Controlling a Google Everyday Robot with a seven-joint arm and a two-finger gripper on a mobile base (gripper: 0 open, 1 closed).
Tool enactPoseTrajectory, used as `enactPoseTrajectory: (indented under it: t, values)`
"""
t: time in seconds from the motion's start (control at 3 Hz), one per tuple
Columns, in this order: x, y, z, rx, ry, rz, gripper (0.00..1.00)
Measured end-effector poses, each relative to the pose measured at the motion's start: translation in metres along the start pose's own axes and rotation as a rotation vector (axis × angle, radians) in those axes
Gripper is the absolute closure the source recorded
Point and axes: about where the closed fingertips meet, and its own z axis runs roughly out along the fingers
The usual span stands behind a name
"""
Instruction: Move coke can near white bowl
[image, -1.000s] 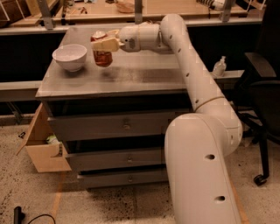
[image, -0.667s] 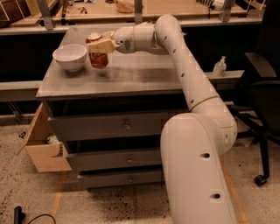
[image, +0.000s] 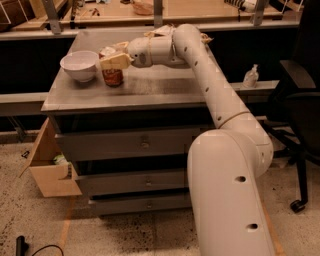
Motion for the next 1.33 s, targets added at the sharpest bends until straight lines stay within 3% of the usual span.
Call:
enactPoseTrajectory:
  t: [0.33, 0.67, 1.0, 1.33]
  values:
    - [0.009, -0.002, -0.005, 0.020, 0.005, 0.000, 0.00]
    - [0.003, -0.025, -0.059, 0.151, 0.028, -0.024, 0.00]
    - [-0.006, -0.052, -0.143, 0.352, 0.076, -0.060, 0.00]
    - [-0.007, -0.058, -0.157, 0.388, 0.077, -0.064, 0.00]
